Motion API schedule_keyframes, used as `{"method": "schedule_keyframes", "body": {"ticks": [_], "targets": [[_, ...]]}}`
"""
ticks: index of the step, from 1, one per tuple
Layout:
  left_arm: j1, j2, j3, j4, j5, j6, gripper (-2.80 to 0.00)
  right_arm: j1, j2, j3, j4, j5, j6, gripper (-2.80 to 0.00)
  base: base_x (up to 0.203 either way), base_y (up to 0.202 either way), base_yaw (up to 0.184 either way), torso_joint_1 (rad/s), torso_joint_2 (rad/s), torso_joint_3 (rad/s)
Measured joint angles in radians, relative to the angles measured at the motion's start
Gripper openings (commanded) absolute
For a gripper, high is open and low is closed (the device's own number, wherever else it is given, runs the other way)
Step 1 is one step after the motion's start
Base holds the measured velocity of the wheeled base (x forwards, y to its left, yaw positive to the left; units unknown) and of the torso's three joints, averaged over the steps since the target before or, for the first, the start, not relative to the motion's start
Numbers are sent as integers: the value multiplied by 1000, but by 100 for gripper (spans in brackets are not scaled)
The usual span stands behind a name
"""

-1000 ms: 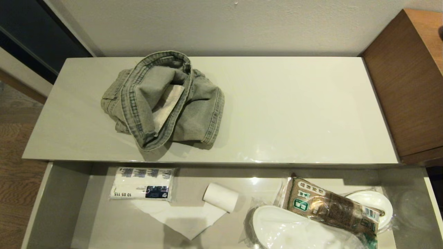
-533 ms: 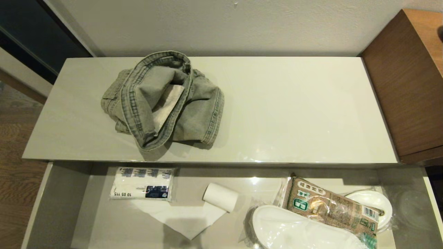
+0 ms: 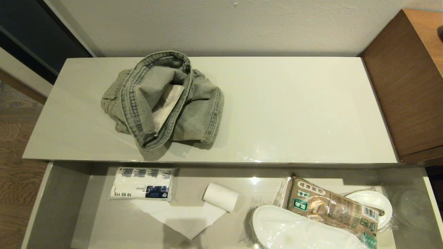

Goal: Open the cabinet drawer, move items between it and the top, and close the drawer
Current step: Pick up the shorts on the table

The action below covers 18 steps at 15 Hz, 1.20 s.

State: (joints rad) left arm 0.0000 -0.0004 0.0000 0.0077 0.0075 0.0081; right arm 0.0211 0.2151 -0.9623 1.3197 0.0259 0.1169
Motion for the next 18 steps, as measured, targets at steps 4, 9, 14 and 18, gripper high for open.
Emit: {"method": "schedule_keyframes", "body": {"ticks": [4, 9, 14, 18], "targets": [[0, 0, 0, 0, 0, -1, -280, -4, -155, 170, -213, -4, -111, -280, 0, 0, 0, 0, 0, 0], [0, 0, 0, 0, 0, 0, -280, -6, -210, 351, -597, -7, -36, -280, 0, 0, 0, 0, 0, 0], [0, 0, 0, 0, 0, 0, -280, -6, -216, 824, -1192, 5, -14, -280, 0, 0, 0, 0, 0, 0], [0, 0, 0, 0, 0, 0, -280, -8, -217, 948, -1363, -20, -179, -280, 0, 0, 0, 0, 0, 0]]}}
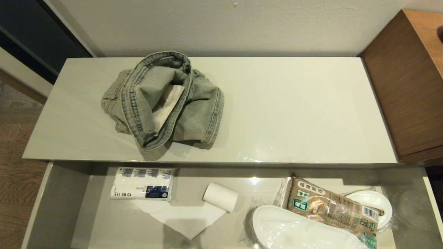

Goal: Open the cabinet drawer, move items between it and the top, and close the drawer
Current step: Pick up the shorts on the table

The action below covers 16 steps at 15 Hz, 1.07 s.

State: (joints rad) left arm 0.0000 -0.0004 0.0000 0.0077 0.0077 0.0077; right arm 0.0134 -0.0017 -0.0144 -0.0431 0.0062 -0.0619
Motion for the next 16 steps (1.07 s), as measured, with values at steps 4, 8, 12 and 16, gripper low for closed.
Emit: {"method": "schedule_keyframes", "body": {"ticks": [4, 8, 12, 16], "targets": [[0, 0, 0, 0, 0, 0, -280, 0, 0, 11, 37, -5, -1, -280, 0, 0, 0, 0, 0, 0], [0, 0, 0, 0, 0, 0, -280, 0, 0, 14, 41, -9, 28, -280, 0, 0, 0, 0, 0, 0], [0, 0, 0, 0, -5, 30, -280, 0, 0, 14, 41, -13, 64, -280, 0, 0, 0, 0, 0, 0], [0, 0, -4, 11, -13, 79, -280, 0, 0, 14, 41, -13, 64, -280, 0, 0, 0, 0, 0, 0]]}}
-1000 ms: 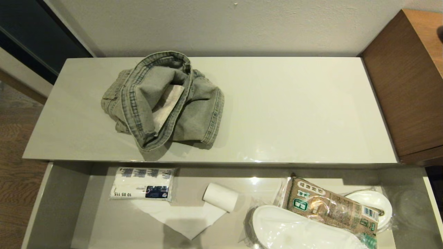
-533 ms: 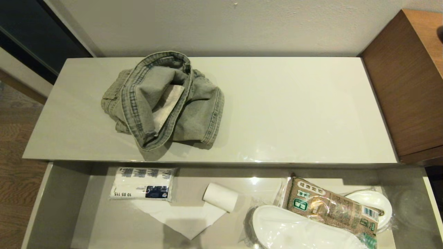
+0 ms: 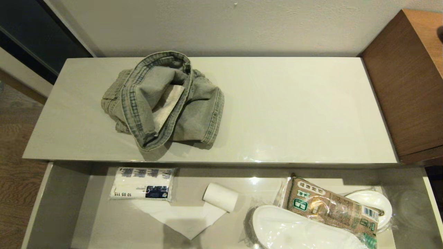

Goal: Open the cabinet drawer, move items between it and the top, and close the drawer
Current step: Pick up the shorts on the table

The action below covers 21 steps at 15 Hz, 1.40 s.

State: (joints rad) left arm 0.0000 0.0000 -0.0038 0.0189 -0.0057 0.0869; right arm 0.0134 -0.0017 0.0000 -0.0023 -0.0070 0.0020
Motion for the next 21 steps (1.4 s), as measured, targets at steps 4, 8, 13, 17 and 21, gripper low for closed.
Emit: {"method": "schedule_keyframes", "body": {"ticks": [4, 8, 13, 17, 21], "targets": [[0, 10, -33, 80, -3, 36, -280, 0, 0, 0, 0, -1, 0, -280, 0, 0, 0, 0, 0, 0], [0, 94, -185, 118, -3, 7, -280, 0, 0, 0, 0, 0, -1, -280, 0, 0, 0, 0, 0, 0], [-3, 553, -598, 211, -12, -49, -280, 0, 0, 0, 0, 2, -4, -280, 0, 0, 0, 0, 0, 0], [-58, 1035, -889, 269, -13, -78, -280, 0, 0, 0, 1, 1, -2, -280, 0, 0, 0, 0, 0, 0], [-187, 1450, -1276, 280, -7, -207, 0, 0, 0, 0, 0, 1, -2, -280, 0, 0, 0, 0, 0, 0]]}}
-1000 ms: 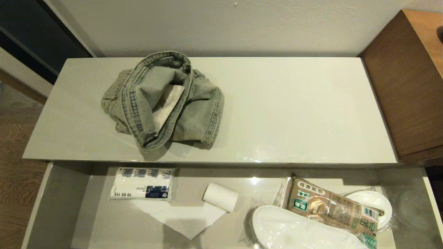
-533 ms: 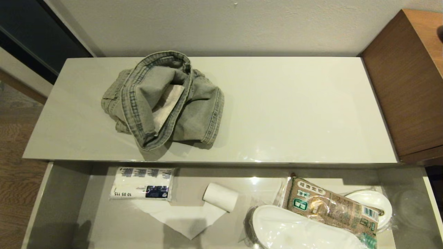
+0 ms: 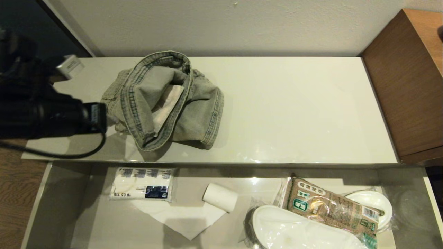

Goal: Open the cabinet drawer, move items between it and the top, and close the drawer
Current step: Pick up the shorts on the table

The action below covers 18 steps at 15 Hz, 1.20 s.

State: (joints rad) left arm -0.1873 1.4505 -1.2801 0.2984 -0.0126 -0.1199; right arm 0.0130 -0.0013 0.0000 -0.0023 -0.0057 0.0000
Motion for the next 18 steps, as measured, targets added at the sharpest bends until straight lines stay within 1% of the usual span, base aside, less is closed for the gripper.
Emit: {"method": "schedule_keyframes", "body": {"ticks": [2, 4, 5, 7, 9, 10, 14, 18], "targets": [[-52, 147, -166, 7, 13, -56, 0, 0, 0, 0, 1, 0, 0, -280, 0, 0, 0, 0, 0, 0], [-78, 218, -250, 16, 23, -76, 0, 0, 0, 0, 0, 0, 0, -280, 0, 0, 0, 0, 0, 0], [-83, 237, -265, 17, 24, -76, 0, 0, 0, 0, 0, 0, 0, -280, 0, 0, 0, 0, 0, 0], [-89, 233, -256, 19, 62, -75, 0, 0, 0, 0, 1, 0, 0, -280, 0, 0, 0, 0, 0, 0], [-94, 183, -219, 20, 104, -73, 0, 0, 0, 0, 1, 0, 0, -280, 0, 0, 0, 0, 0, 0], [-95, 165, -207, 20, 112, -72, 0, 0, 0, 0, 1, 0, 0, -280, 0, 0, 0, 0, 0, 0], [-92, 80, -193, 69, 118, -66, 0, 0, 0, 0, 1, 0, -2, -280, 0, 0, 0, 0, 0, 0], [-89, -11, -156, 85, 120, -74, 0, 0, 0, 0, 1, 0, -3, -280, 0, 0, 0, 0, 0, 0]]}}
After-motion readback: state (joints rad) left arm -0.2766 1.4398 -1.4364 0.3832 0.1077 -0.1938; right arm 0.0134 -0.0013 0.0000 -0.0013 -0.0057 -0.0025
